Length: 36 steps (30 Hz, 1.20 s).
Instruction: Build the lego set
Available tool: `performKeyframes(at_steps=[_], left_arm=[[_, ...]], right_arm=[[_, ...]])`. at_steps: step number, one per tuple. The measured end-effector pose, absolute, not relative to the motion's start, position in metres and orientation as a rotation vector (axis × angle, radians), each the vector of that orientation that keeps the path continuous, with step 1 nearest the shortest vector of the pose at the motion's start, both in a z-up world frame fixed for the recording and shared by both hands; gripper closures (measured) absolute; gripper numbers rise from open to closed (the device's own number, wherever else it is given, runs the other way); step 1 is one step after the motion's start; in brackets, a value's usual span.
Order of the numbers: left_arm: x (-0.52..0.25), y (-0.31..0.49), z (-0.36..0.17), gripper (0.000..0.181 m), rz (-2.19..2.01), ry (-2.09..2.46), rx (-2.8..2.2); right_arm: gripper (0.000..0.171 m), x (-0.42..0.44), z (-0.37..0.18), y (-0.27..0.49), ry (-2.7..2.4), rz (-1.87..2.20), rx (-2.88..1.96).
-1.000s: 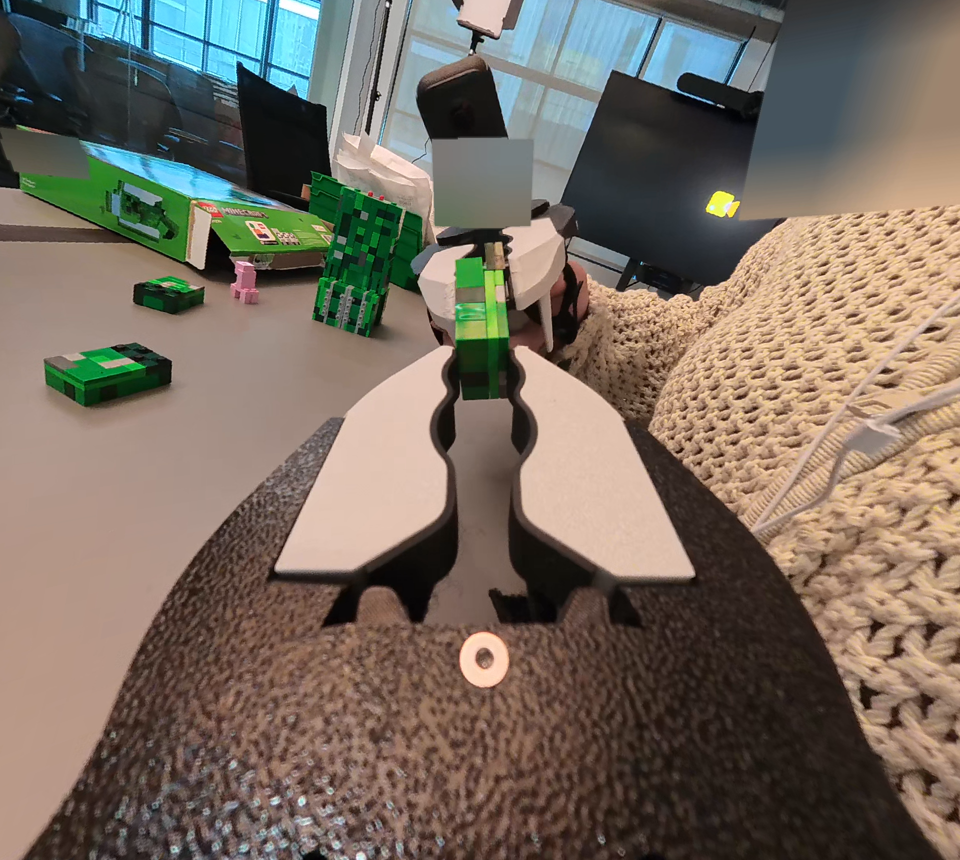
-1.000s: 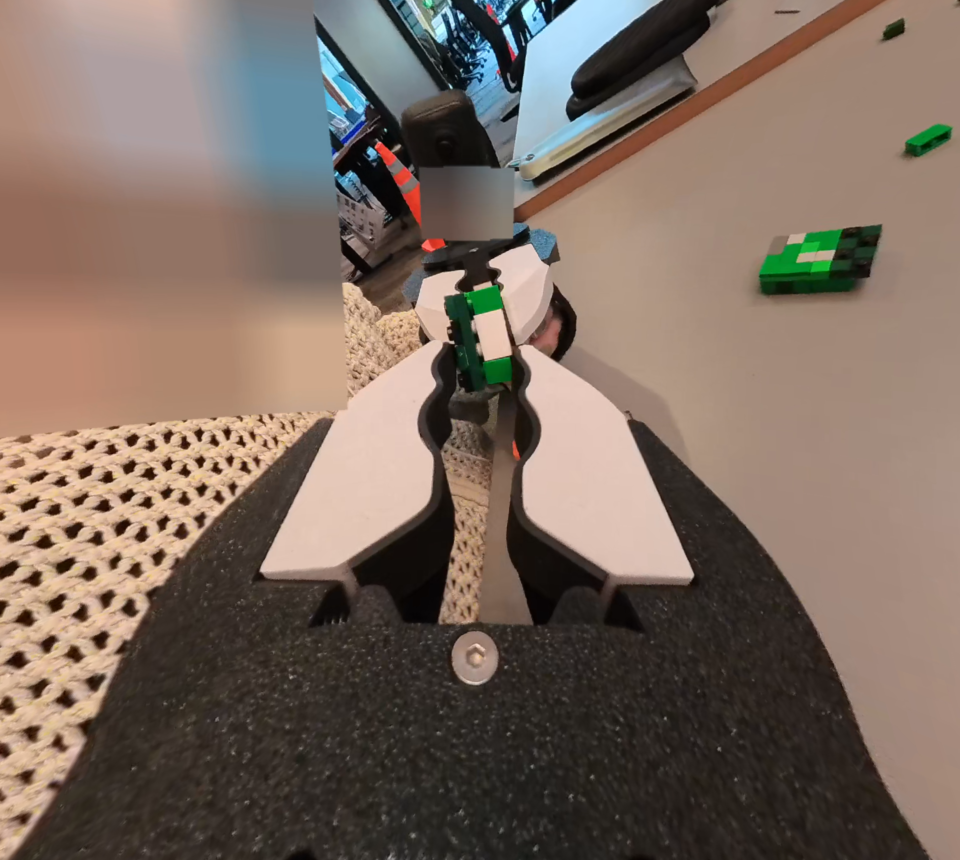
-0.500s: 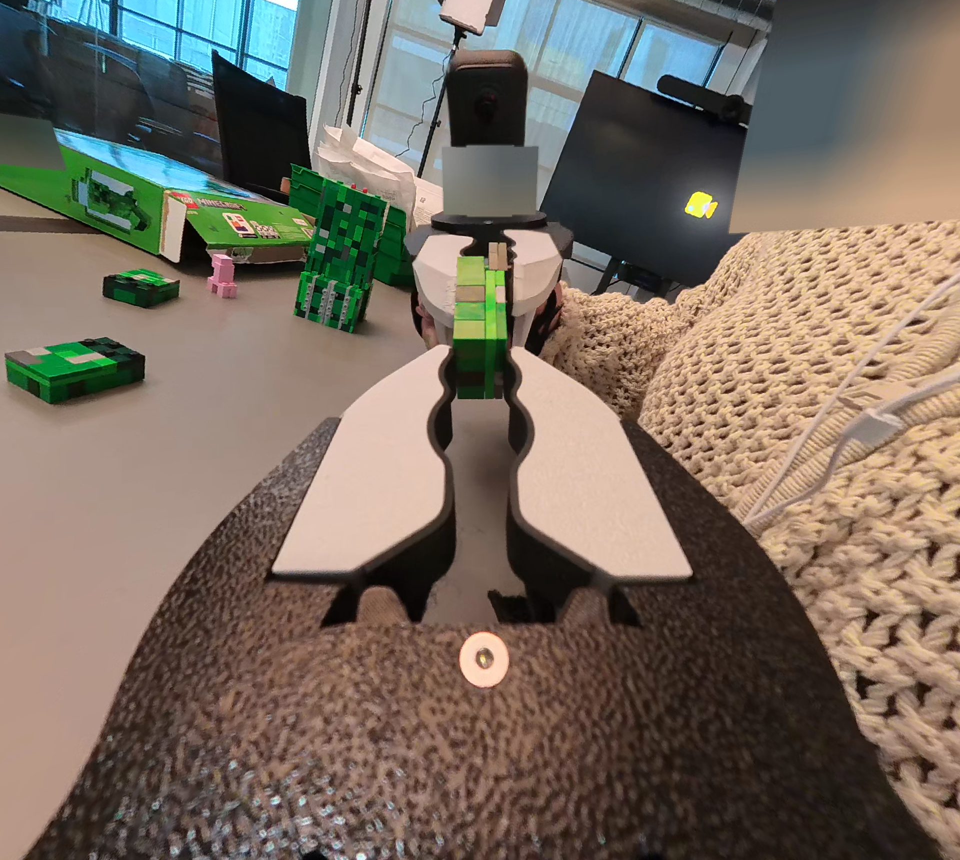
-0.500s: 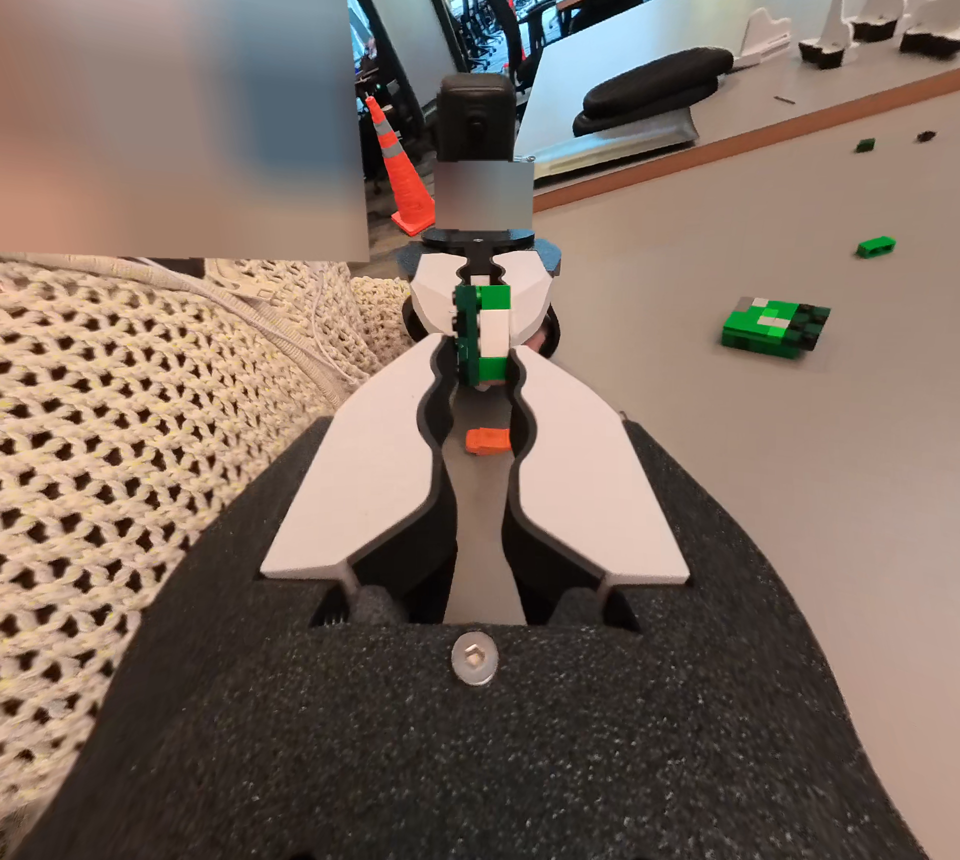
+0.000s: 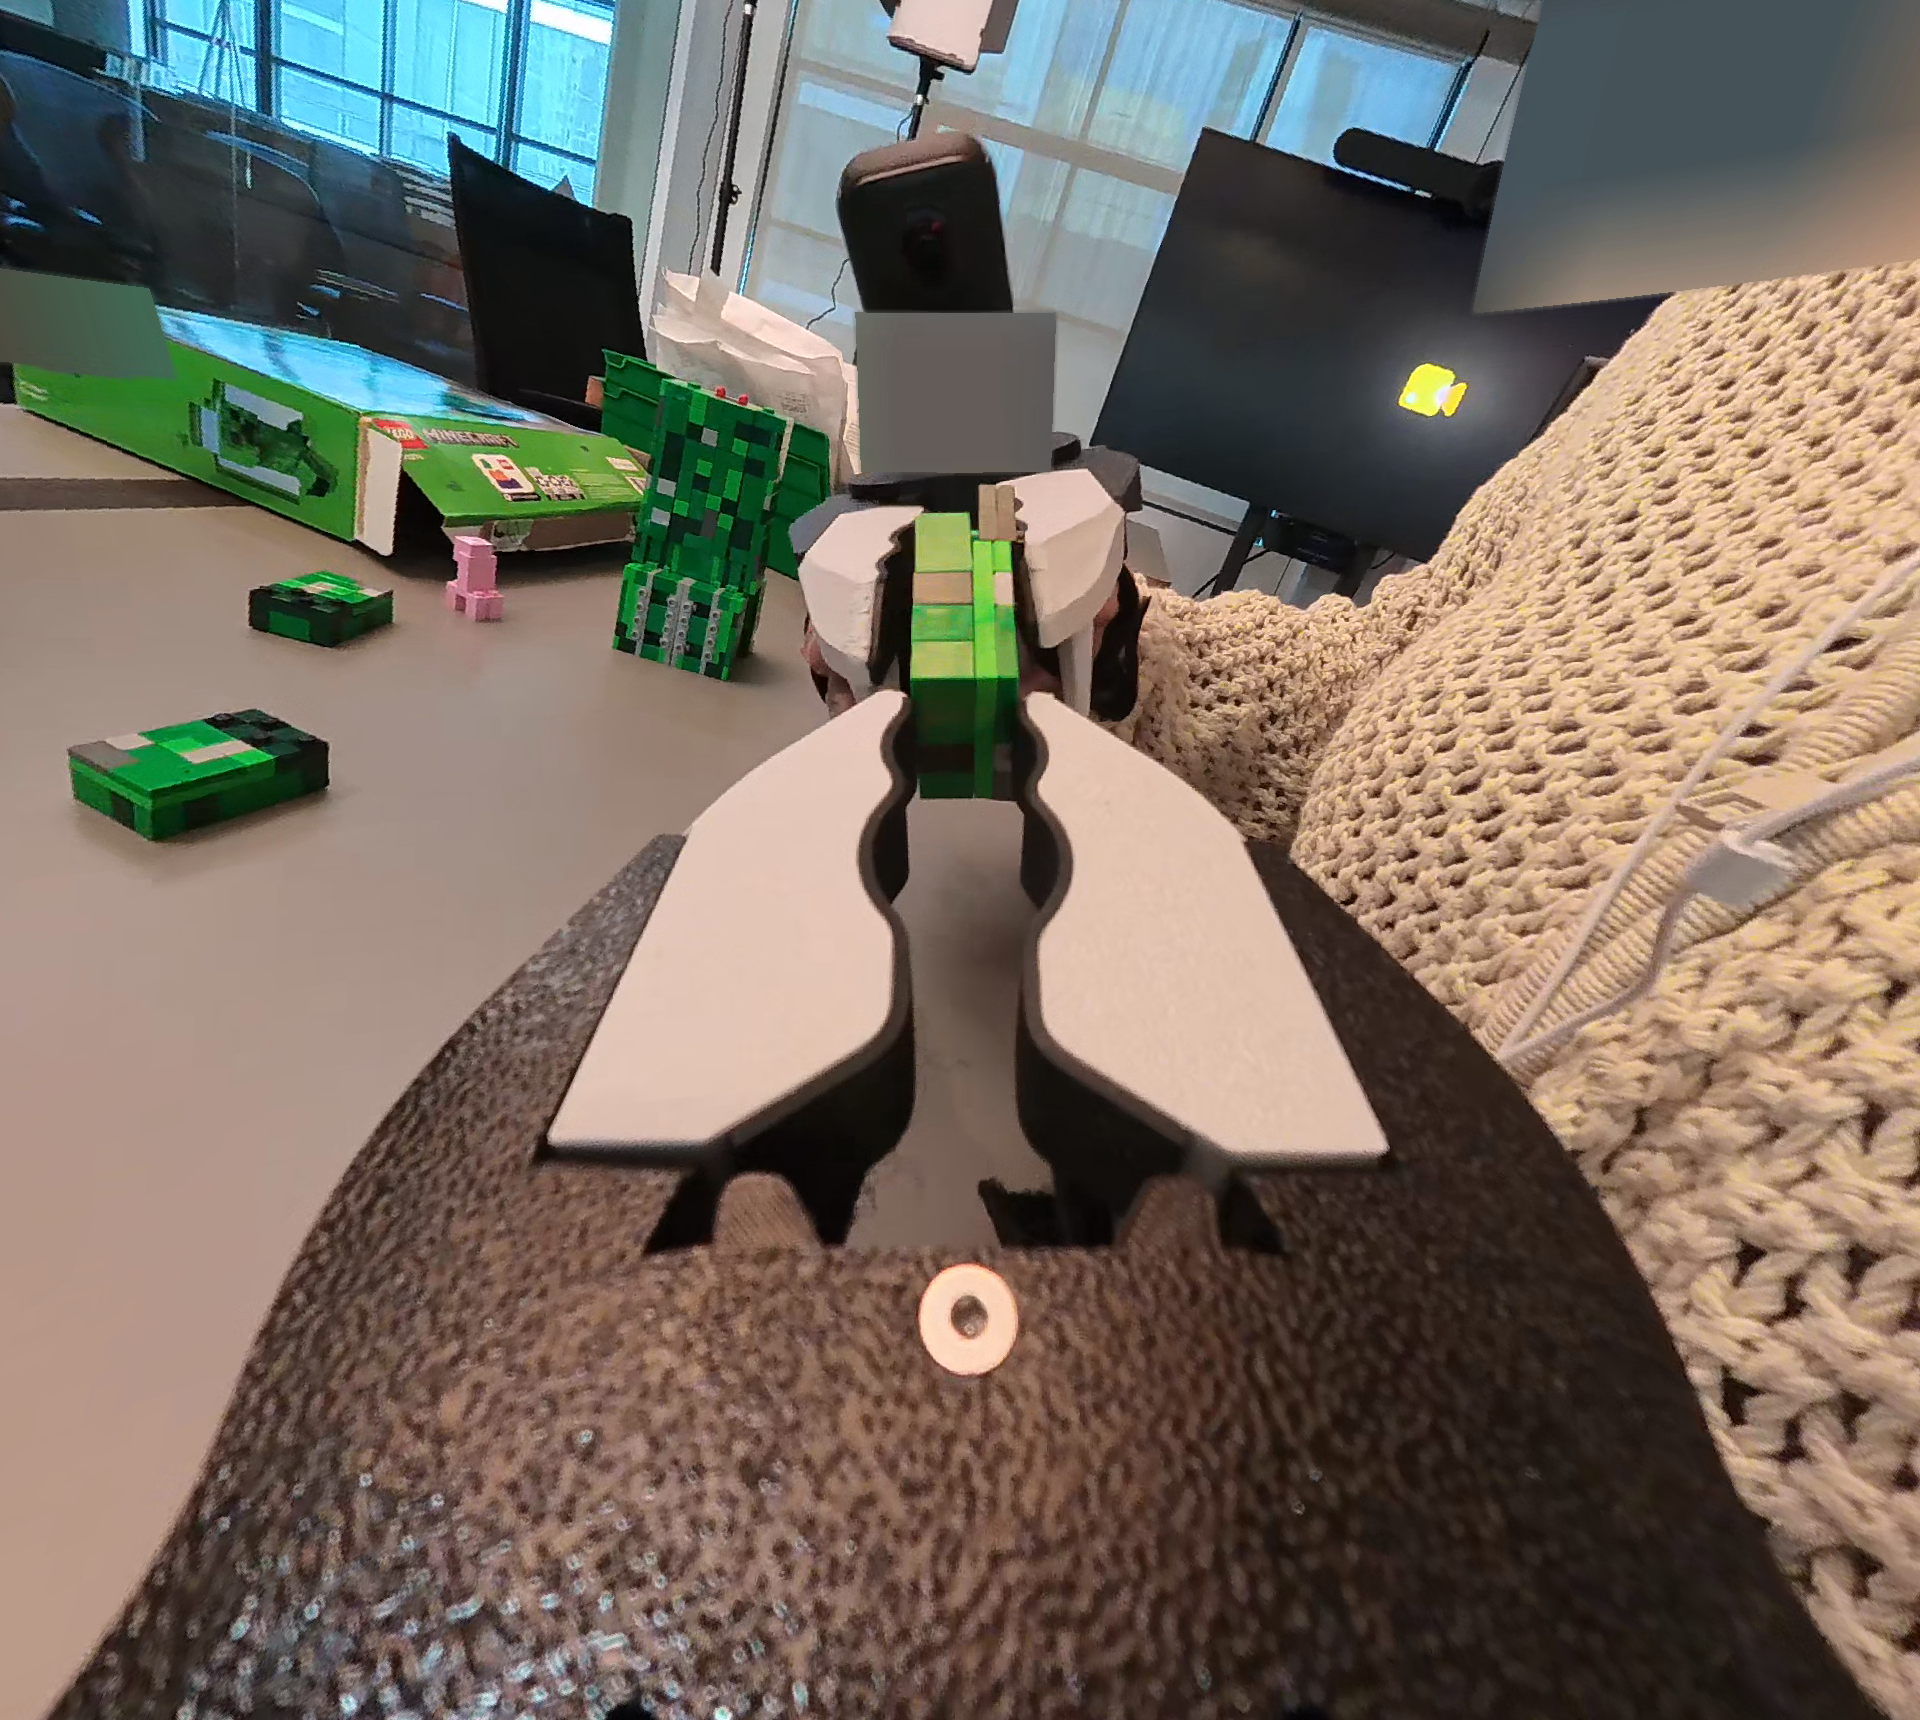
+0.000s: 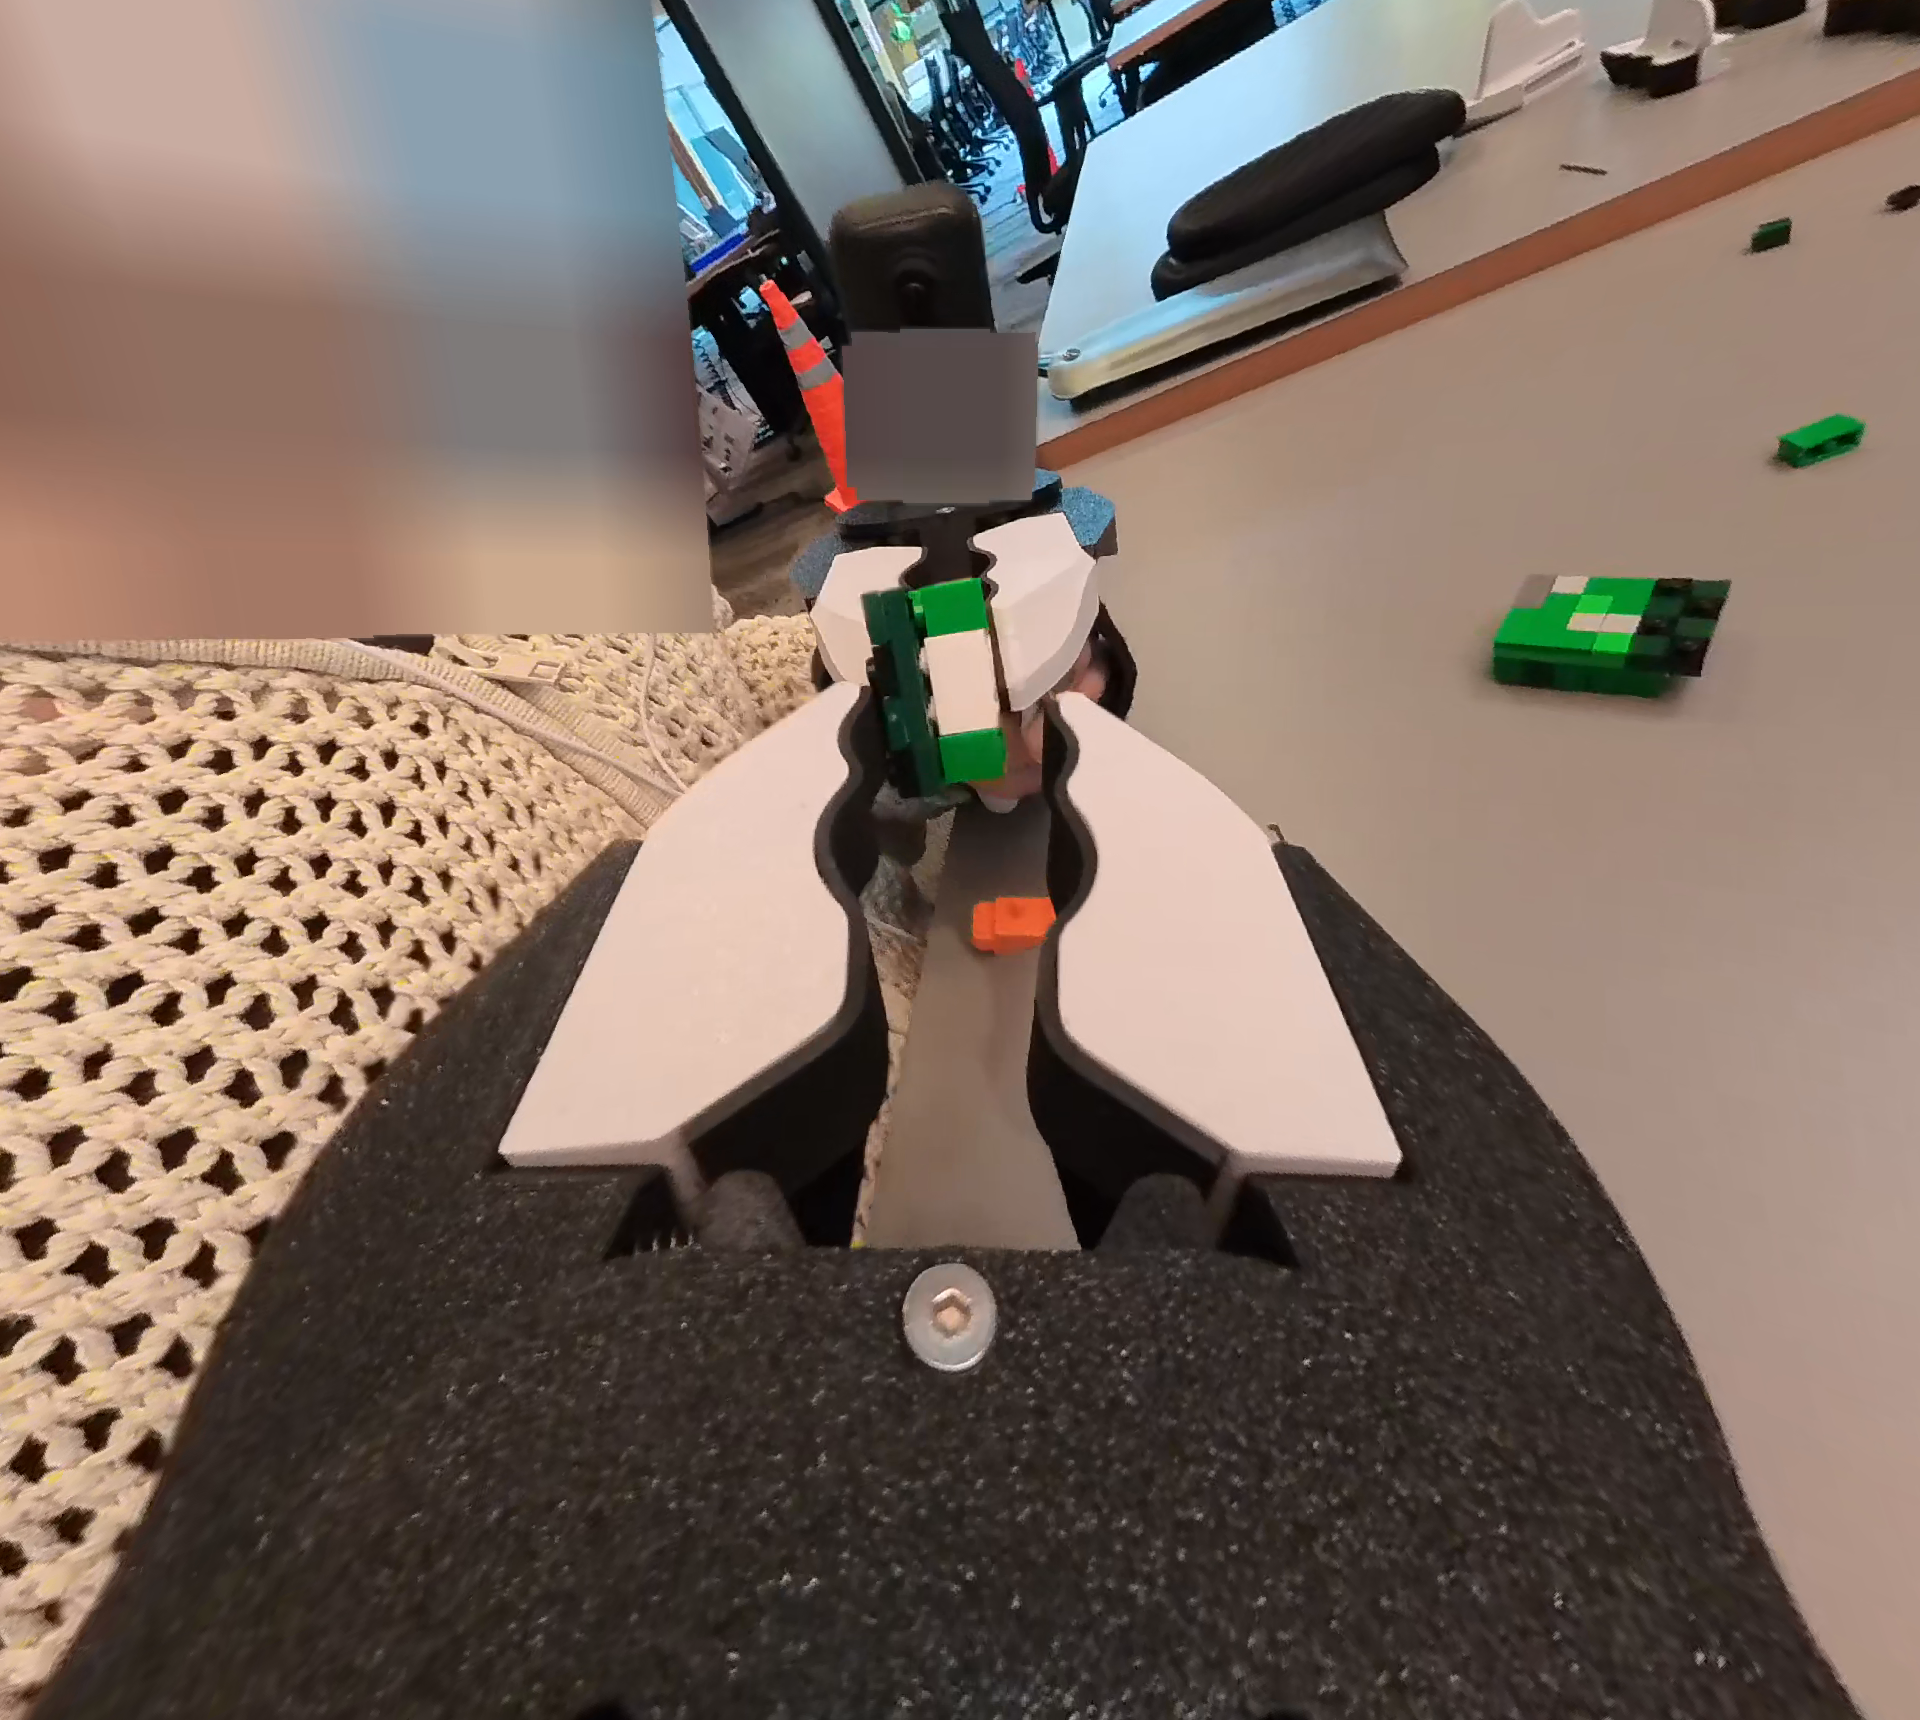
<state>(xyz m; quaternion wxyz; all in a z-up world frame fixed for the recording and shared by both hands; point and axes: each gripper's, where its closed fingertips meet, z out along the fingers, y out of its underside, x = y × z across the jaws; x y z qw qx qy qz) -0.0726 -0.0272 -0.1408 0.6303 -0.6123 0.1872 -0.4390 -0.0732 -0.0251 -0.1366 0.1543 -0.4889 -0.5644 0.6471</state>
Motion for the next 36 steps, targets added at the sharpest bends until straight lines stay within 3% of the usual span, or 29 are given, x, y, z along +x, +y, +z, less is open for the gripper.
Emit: performKeyframes(at_steps=[6,11,20,26,29,36], left_arm=[[-0.074,-0.026,-0.142,0.165,-0.995,0.417,-1.408],[-0.071,-0.025,-0.144,0.165,-0.965,0.440,-1.424],[-0.069,-0.030,-0.142,0.164,-1.021,0.448,-1.410],[-0.071,-0.029,-0.140,0.165,-1.017,0.424,-1.389],[-0.073,-0.028,-0.139,0.165,-0.991,0.419,-1.386],[-0.079,-0.028,-0.138,0.165,-1.036,0.381,-1.372]], right_arm=[[0.134,-0.075,-0.135,-0.026,-1.592,1.869,-1.395],[0.150,-0.076,-0.131,-0.026,-1.581,1.833,-1.345],[0.153,-0.074,-0.131,-0.030,-1.632,1.853,-1.355],[0.151,-0.077,-0.129,-0.030,-1.582,1.857,-1.360],[0.136,-0.077,-0.129,-0.031,-1.568,1.900,-1.376],[0.141,-0.074,-0.125,-0.020,-1.487,1.960,-1.394]])
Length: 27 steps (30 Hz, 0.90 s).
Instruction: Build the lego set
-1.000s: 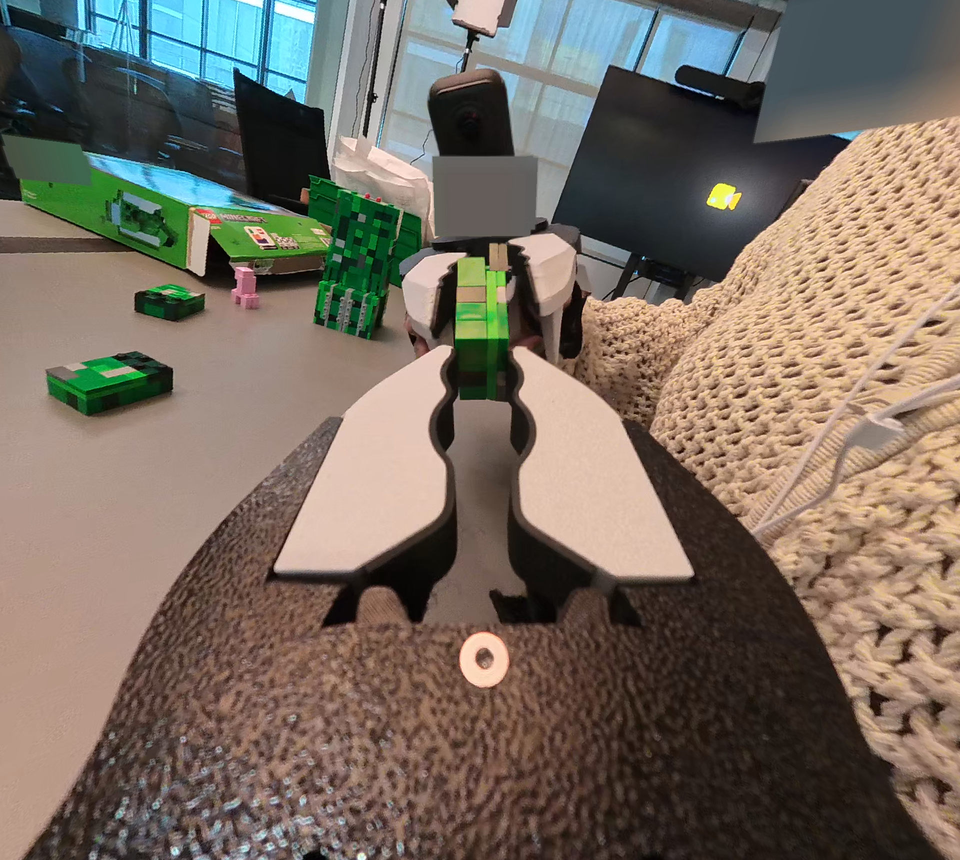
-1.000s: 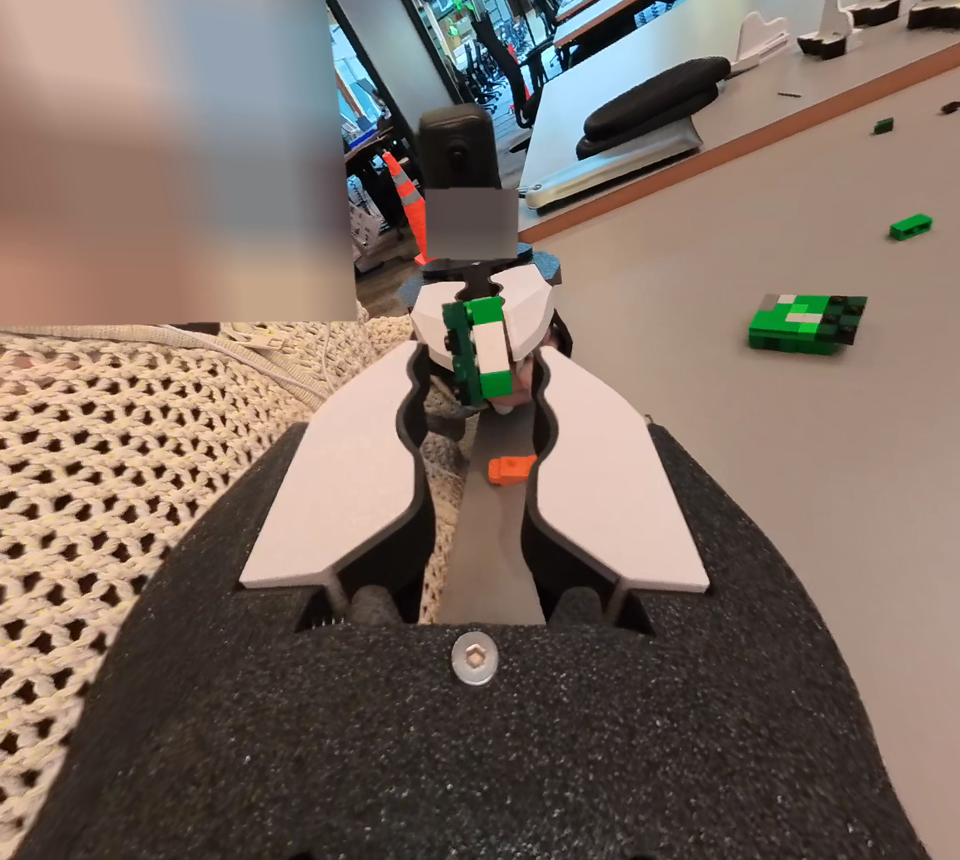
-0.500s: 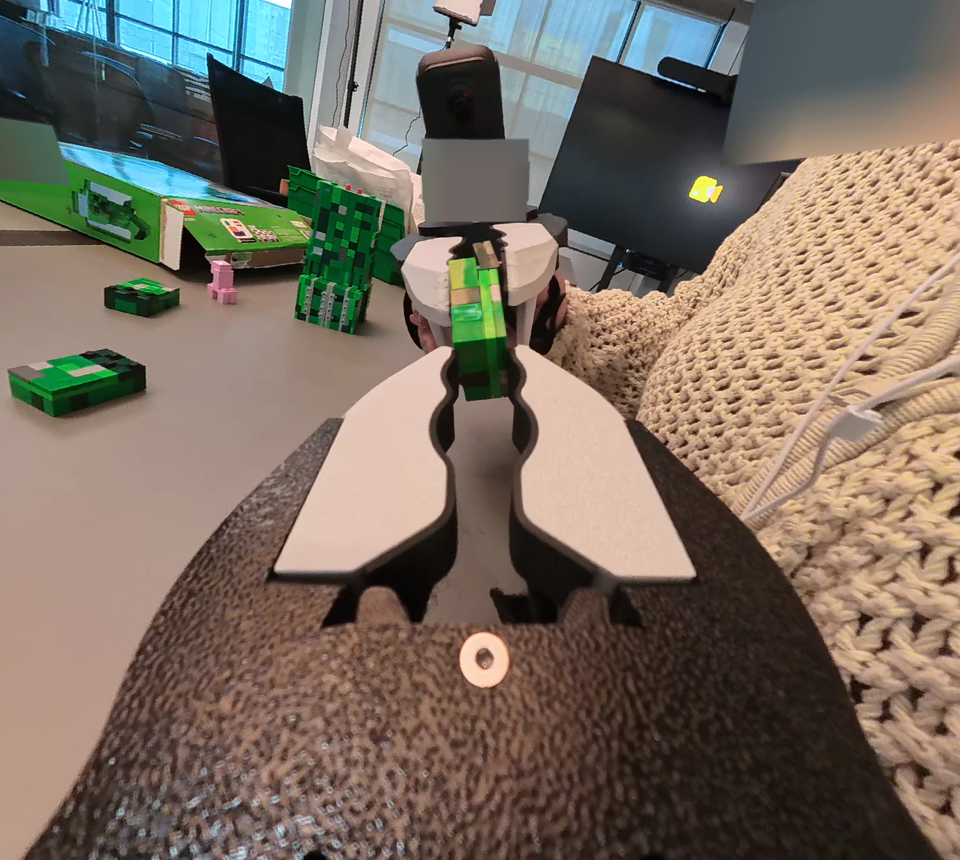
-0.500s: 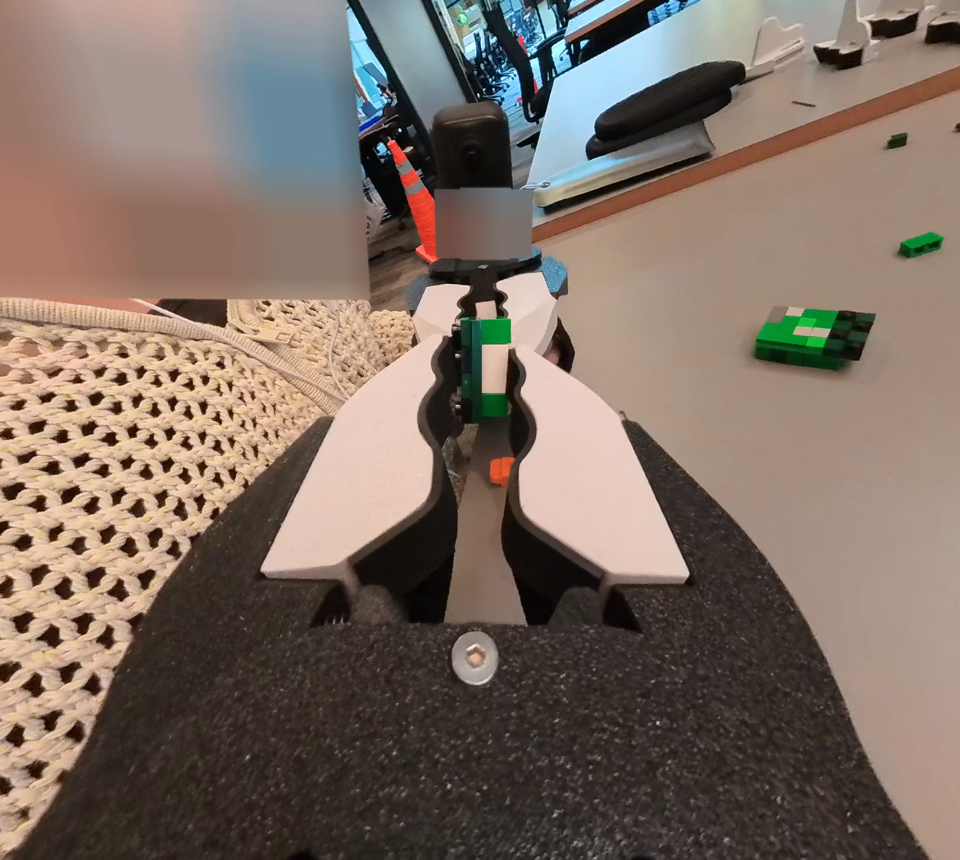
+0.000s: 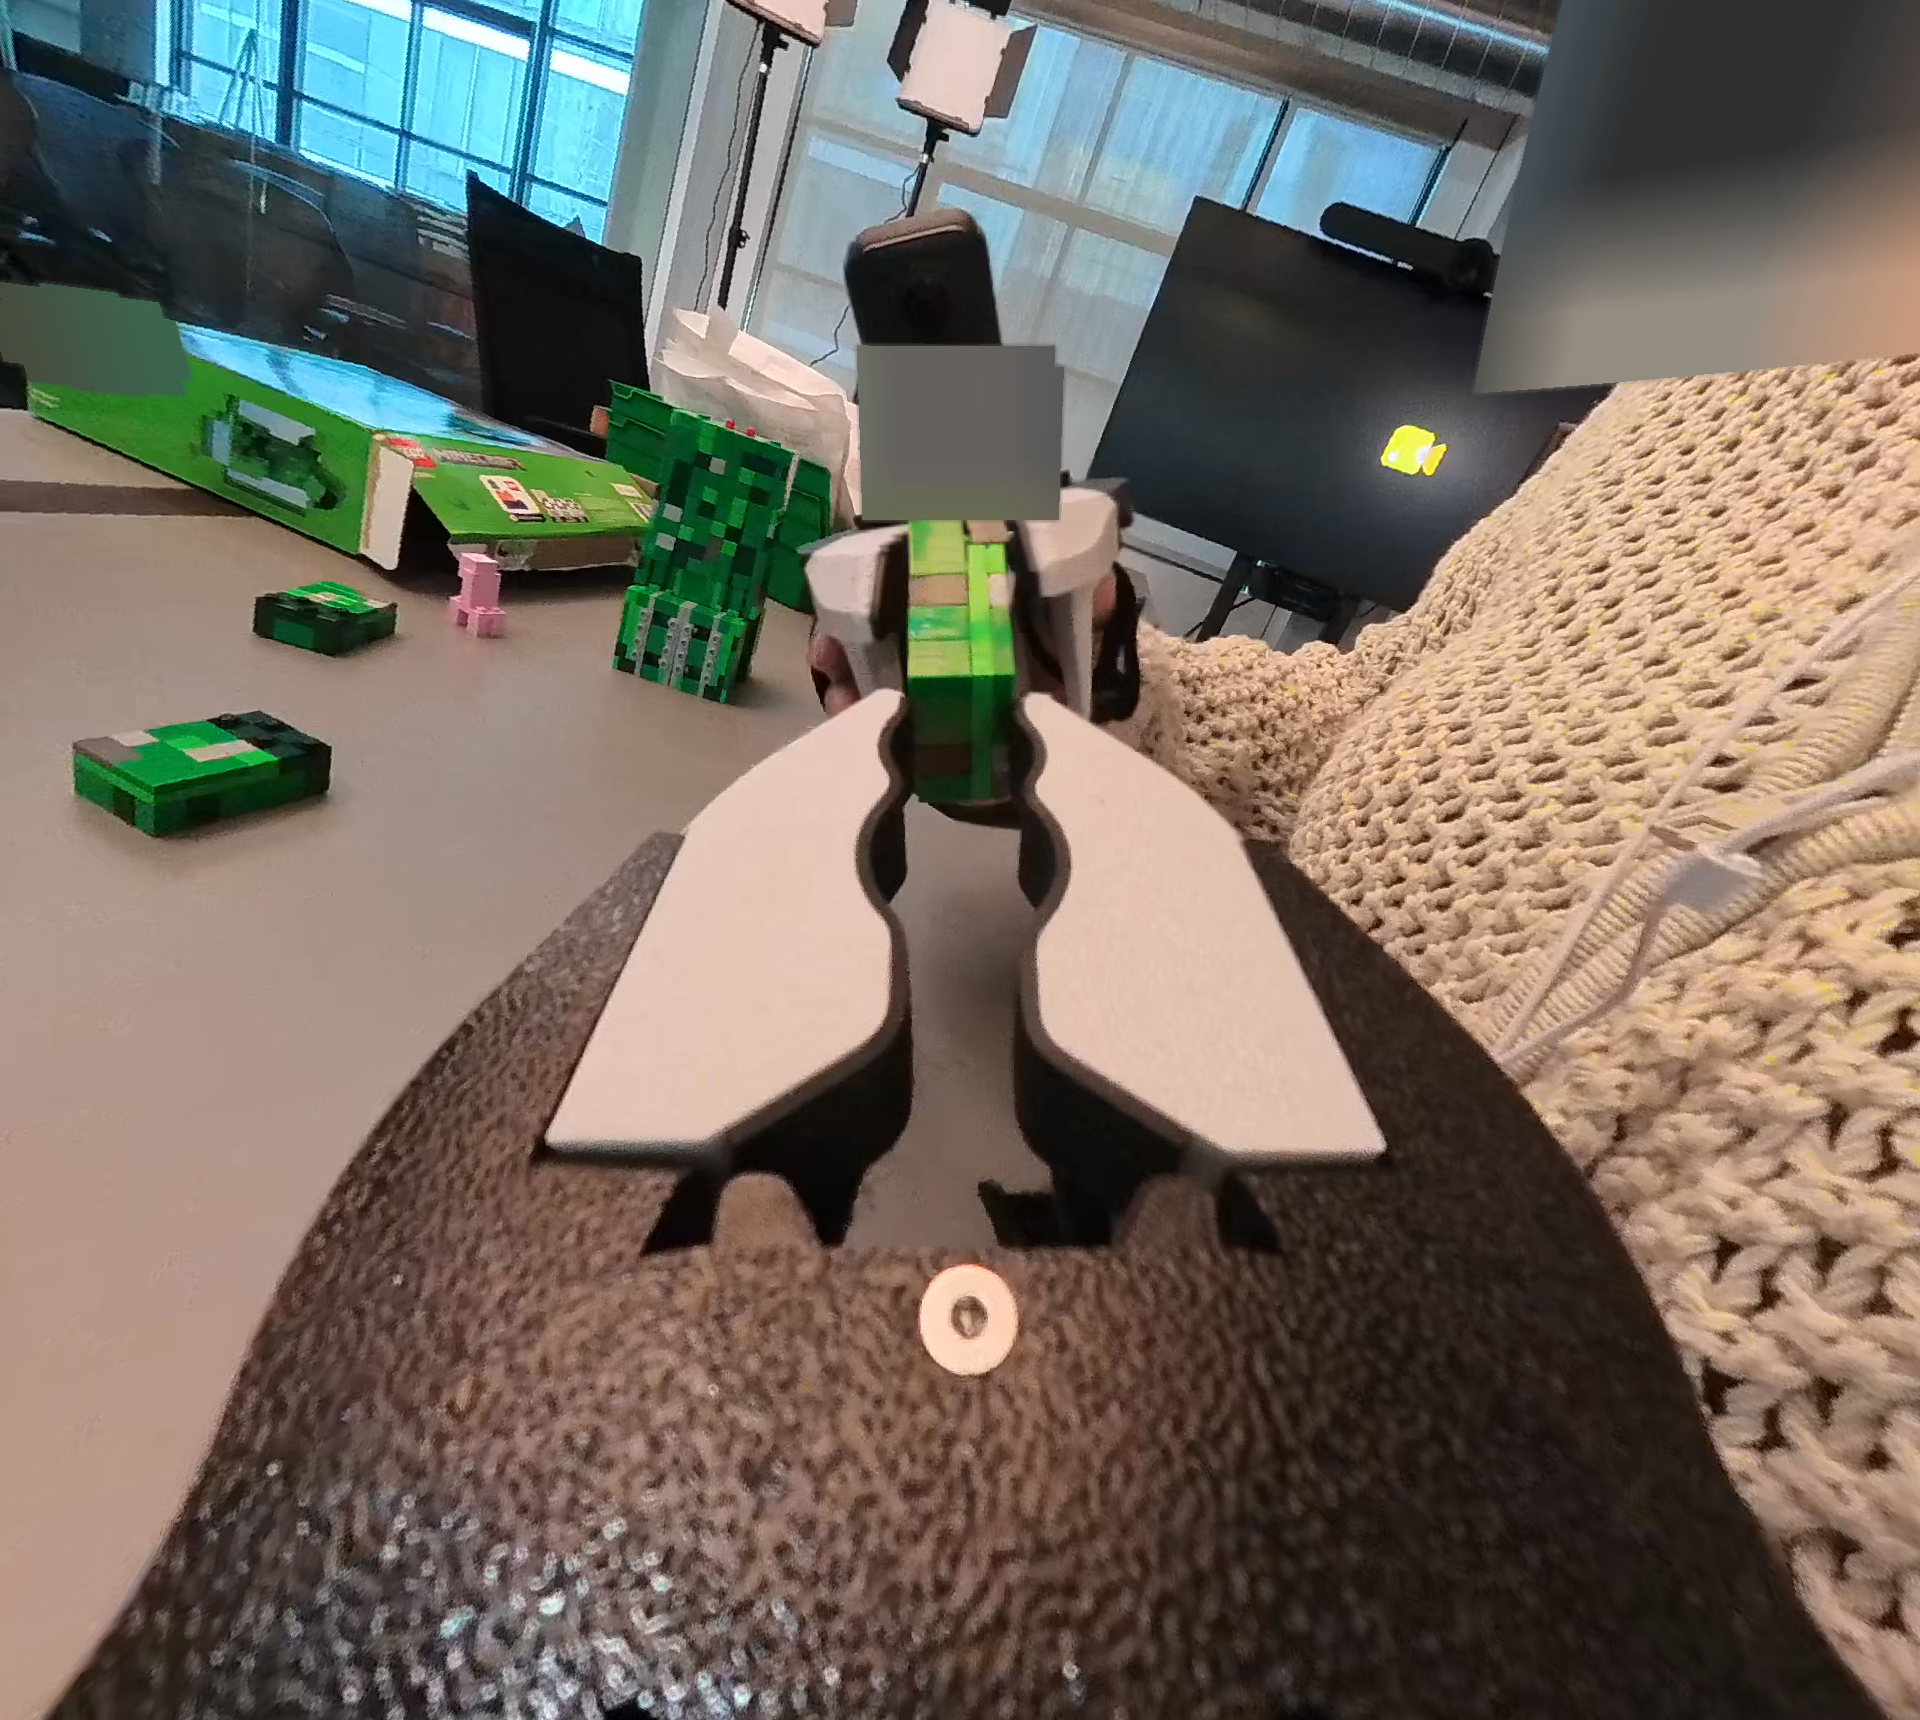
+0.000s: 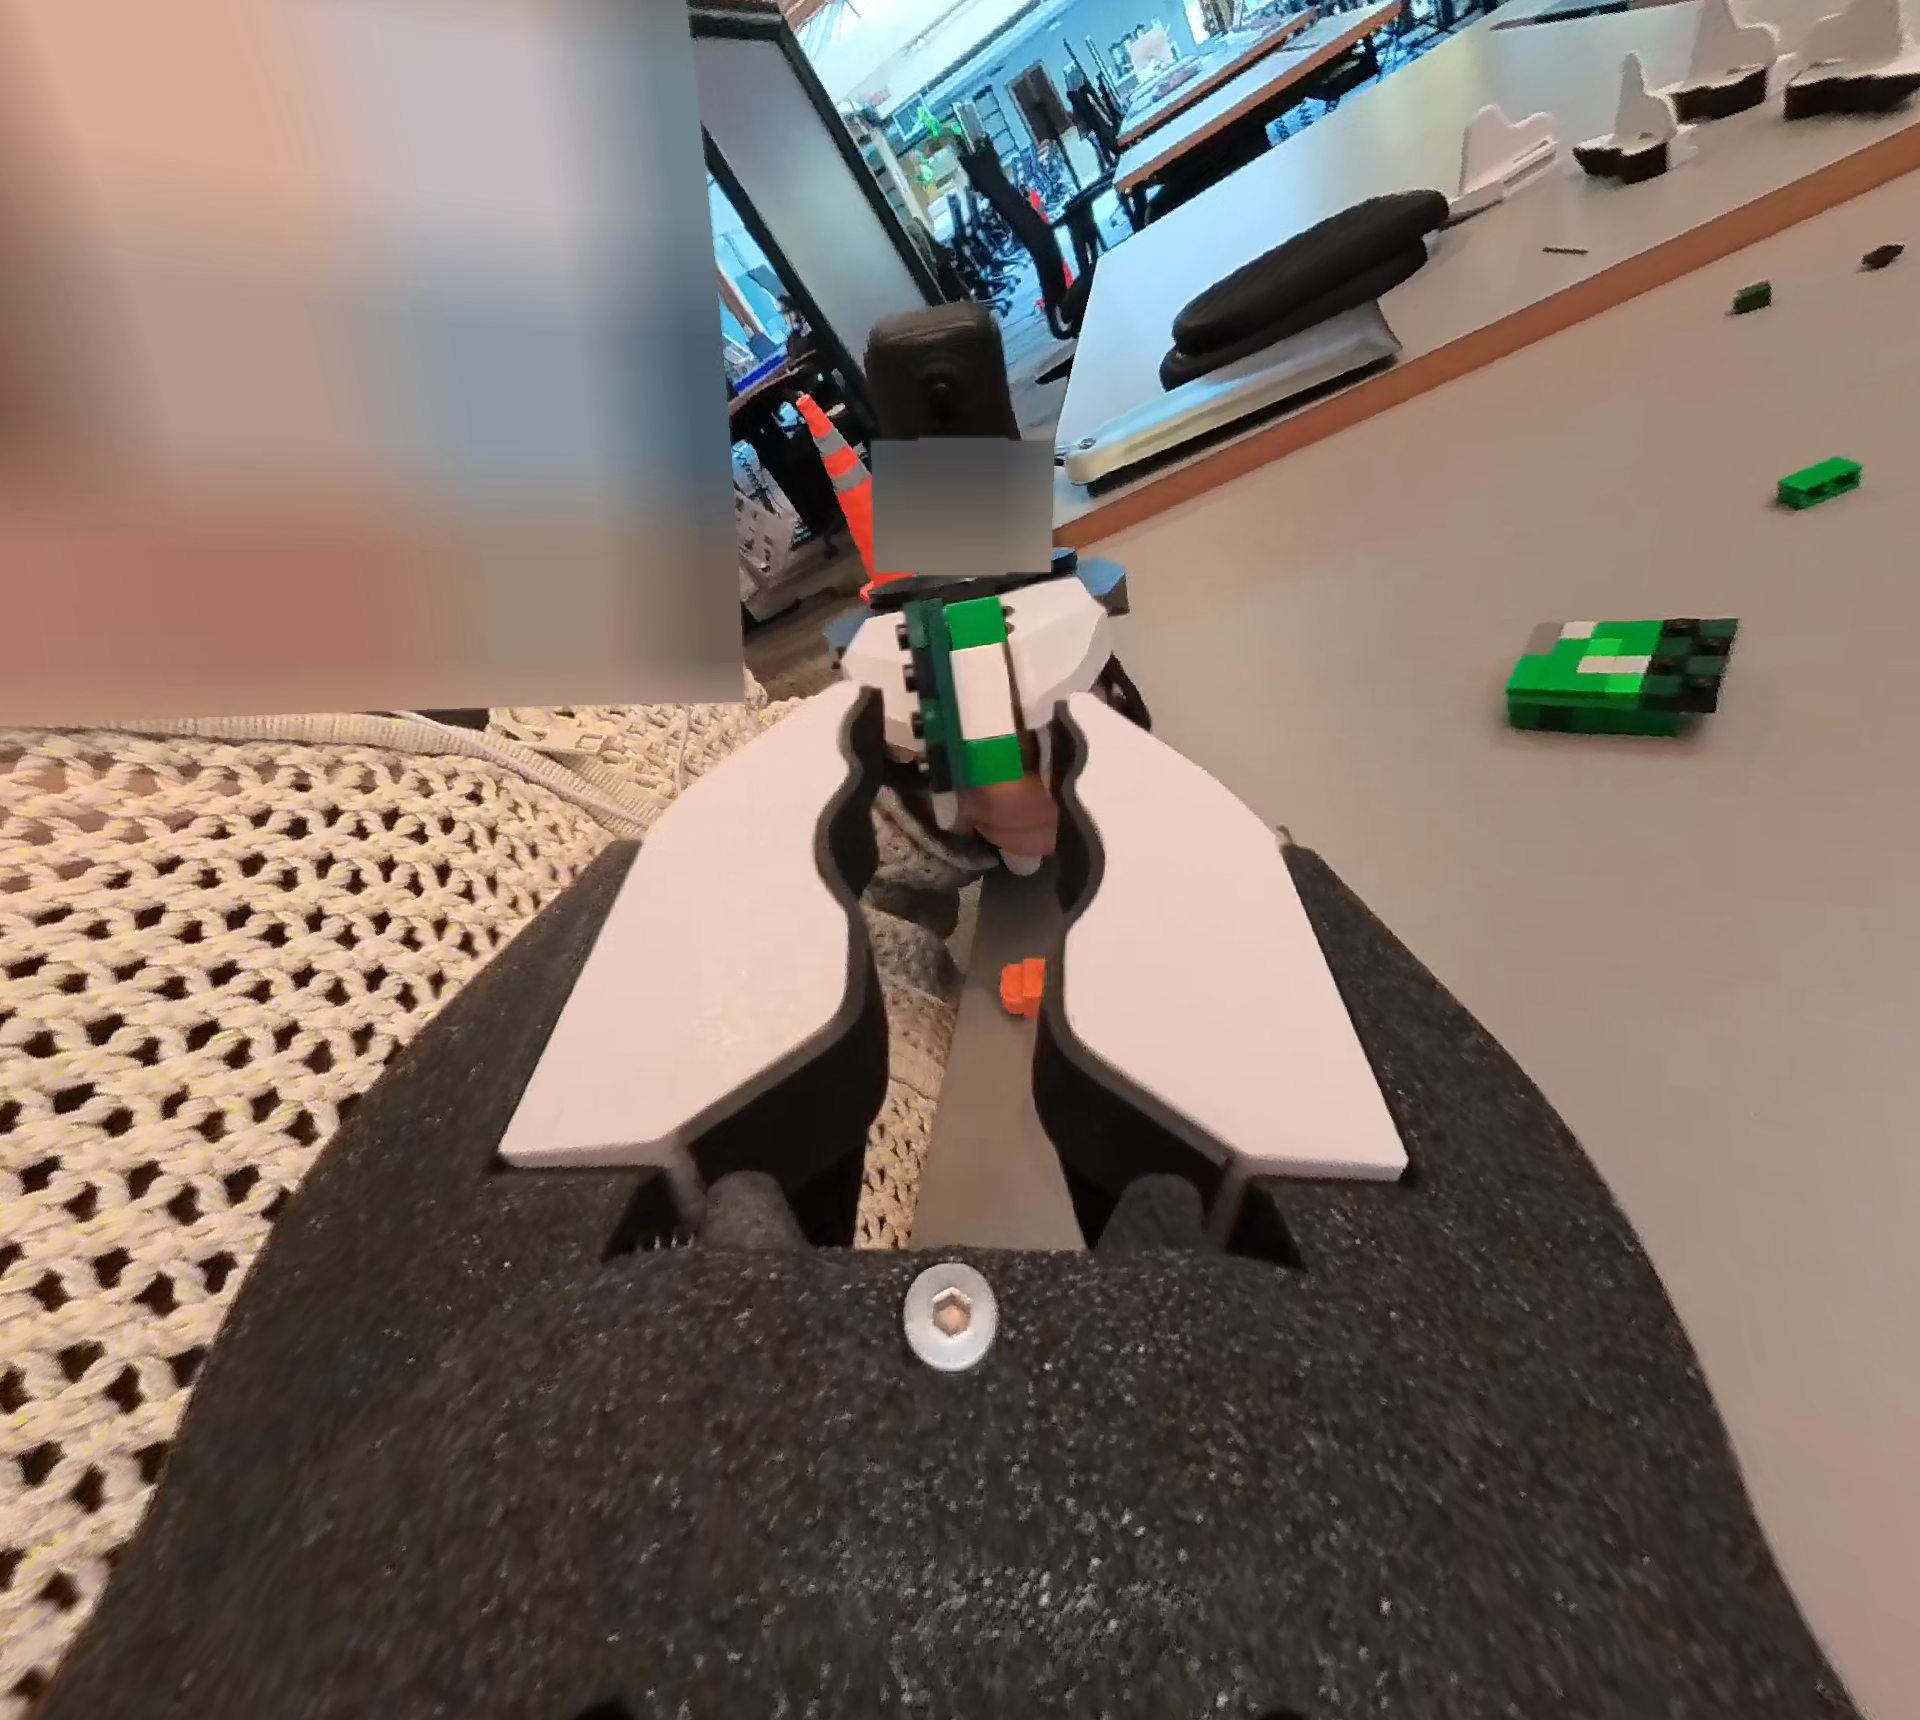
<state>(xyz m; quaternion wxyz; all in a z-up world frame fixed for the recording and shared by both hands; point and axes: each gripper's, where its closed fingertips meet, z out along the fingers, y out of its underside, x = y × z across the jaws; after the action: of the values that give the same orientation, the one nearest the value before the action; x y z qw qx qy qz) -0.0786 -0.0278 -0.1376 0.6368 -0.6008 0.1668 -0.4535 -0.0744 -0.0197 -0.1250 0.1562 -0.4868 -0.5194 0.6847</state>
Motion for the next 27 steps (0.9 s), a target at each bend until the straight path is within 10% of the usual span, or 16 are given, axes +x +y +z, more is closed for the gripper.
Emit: performKeyframes(at_steps=[27], left_arm=[[-0.105,-0.036,-0.102,0.165,-1.178,0.177,-0.971]], right_arm=[[0.134,-0.090,-0.098,-0.027,-1.383,1.731,-1.246]])
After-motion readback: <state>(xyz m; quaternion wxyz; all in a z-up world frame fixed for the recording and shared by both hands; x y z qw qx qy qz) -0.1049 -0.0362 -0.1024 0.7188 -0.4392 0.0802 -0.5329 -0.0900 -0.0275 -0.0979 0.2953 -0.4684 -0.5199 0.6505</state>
